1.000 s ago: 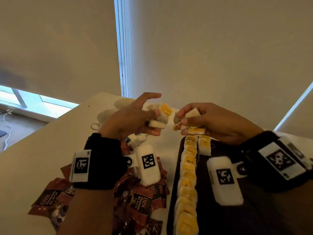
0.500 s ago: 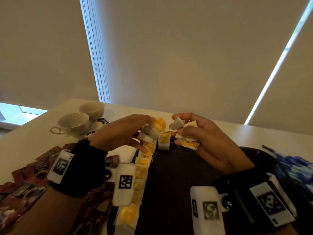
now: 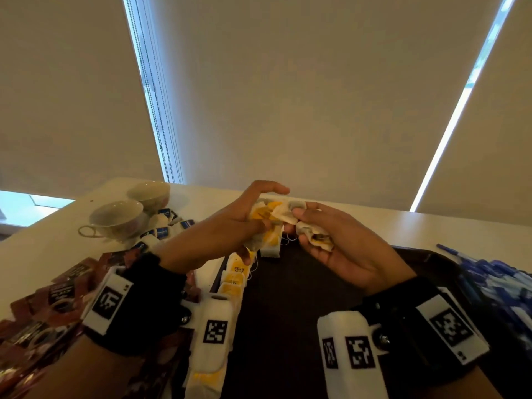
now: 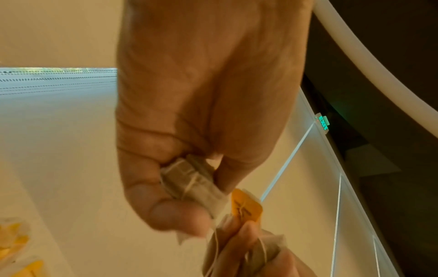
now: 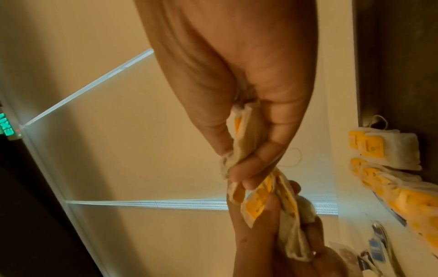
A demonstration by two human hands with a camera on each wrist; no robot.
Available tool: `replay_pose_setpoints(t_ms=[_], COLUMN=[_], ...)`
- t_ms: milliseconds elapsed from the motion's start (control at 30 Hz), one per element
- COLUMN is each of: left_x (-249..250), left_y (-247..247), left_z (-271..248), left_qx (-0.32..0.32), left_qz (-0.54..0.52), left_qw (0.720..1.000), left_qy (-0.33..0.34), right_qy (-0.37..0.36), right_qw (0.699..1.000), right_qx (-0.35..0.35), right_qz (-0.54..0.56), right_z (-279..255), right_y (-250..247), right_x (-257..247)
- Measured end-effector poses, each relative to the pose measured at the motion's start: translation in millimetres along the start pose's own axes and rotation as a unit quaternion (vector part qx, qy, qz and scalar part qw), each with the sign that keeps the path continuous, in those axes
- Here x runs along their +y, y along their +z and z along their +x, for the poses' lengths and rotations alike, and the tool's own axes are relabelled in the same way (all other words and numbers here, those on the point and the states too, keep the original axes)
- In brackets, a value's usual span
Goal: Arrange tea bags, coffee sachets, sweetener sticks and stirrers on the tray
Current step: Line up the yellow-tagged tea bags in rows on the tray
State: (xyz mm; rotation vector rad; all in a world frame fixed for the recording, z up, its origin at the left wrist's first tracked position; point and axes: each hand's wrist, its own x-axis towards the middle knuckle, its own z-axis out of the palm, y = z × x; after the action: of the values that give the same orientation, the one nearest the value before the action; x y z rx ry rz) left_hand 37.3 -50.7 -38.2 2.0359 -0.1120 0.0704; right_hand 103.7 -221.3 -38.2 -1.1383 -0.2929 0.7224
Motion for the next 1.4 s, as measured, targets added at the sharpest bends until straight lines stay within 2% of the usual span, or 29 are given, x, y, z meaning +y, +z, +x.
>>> replay_pose_setpoints(t_ms=[67,233,367,500,600,667,733,800,900,1067,1300,1400], left_x=[-1,-7,-3,-4,-8,-10,-11,-10,-9,-9,-11,-14], left_y=[-1,-5,-3,2,0,-3,-6,-5,-3,-3,-20,-26], left_z=[1,6,5,6,8,10,12,12,11,9,7,7], left_qx=[0.001,0.107,0.128,0.152,0.164,0.175,0.170,0.139,0.114,0.121,0.215,0.221], left_qz=[0.047,0.131,0.143,0.179,0.195,0.189,0.175,0.159,0.150,0.164,0.167,0.153], left_qw=[0.998,0.980,0.967,0.950,0.949,0.955,0.962,0.971,0.976,0.974,0.961,0.962], left_qy=[0.035,0.100,0.168,0.205,0.183,0.147,0.122,0.109,0.108,0.099,0.056,0.041], right_qy=[0.005,0.009,0.036,0.047,0.027,-0.009,-0.069,-0.134,-0.182,-0.166,-0.114,-0.083], right_qw=[1.000,0.998,0.997,0.998,0.999,0.993,0.972,0.945,0.911,0.908,0.906,0.898], right_qx=[0.009,0.046,0.048,0.026,0.023,0.047,0.072,0.068,0.069,0.100,0.152,0.146], right_qz=[0.018,0.038,0.057,0.041,-0.014,-0.110,-0.211,-0.289,-0.364,-0.372,-0.378,-0.406], right_z=[0,0,4,6,5,2,-1,-1,1,10,17,19], right_y=[0,-1,-4,-1,0,-2,-4,-3,-1,-5,-15,-16], right_x=[-1,-4,-2,2,1,0,-1,0,6,12,19,24])
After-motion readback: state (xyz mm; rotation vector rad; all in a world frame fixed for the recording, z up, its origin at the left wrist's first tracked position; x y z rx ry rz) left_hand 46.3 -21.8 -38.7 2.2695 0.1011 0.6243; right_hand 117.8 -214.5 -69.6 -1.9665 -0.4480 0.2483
